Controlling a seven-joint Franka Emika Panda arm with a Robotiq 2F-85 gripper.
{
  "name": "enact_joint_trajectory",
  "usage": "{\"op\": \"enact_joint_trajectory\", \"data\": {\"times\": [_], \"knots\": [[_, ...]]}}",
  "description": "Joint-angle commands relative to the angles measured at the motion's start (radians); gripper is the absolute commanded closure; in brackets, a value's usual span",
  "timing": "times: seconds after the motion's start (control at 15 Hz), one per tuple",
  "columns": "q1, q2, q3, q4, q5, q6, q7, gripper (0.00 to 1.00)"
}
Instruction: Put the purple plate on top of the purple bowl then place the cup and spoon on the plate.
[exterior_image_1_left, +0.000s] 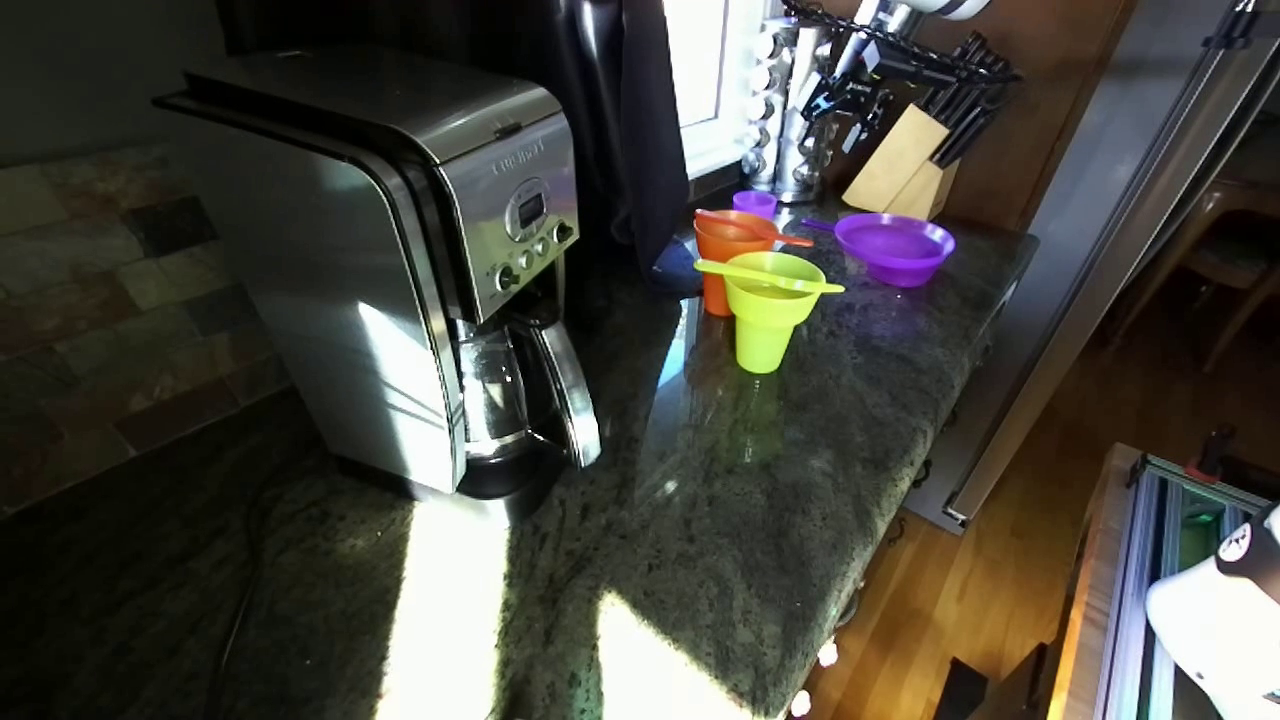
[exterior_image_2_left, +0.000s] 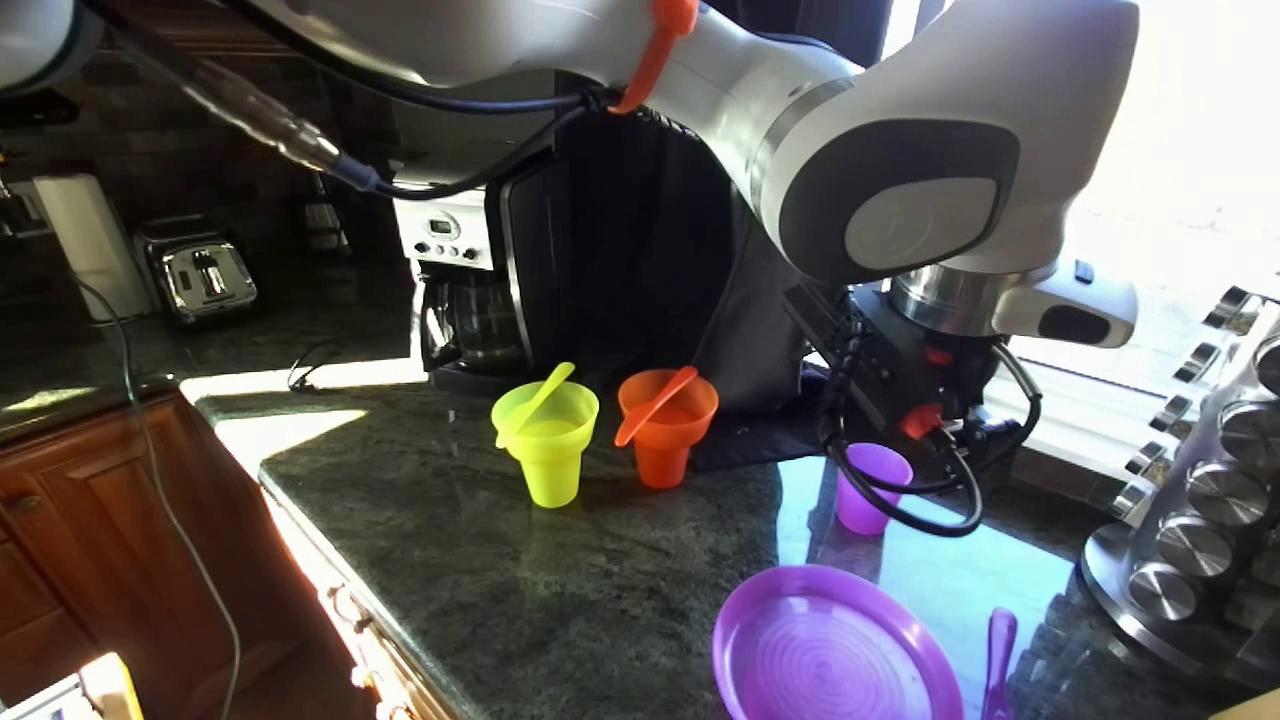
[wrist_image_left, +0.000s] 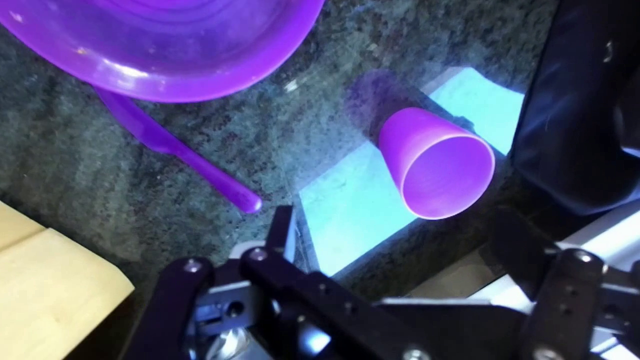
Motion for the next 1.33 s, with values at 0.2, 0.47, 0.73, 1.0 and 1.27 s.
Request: {"op": "enact_joint_trajectory", "data": {"times": [0.2,0.47,0.73,1.0,1.27], "knots": [[0.018,0.181,0.018,0.226,-0.132,-0.083,0.041,0.0],[0.012,0.265,0.028,0.319,-0.17,-0.152,0.045,0.0],[-0.002,0.332,0.044,0.39,-0.159,-0.166,0.036,0.0],[-0.004,0.394,0.056,0.445,-0.16,-0.154,0.042,0.0],[-0.004,0.438,0.061,0.489,-0.164,-0.168,0.048,0.33]]}}
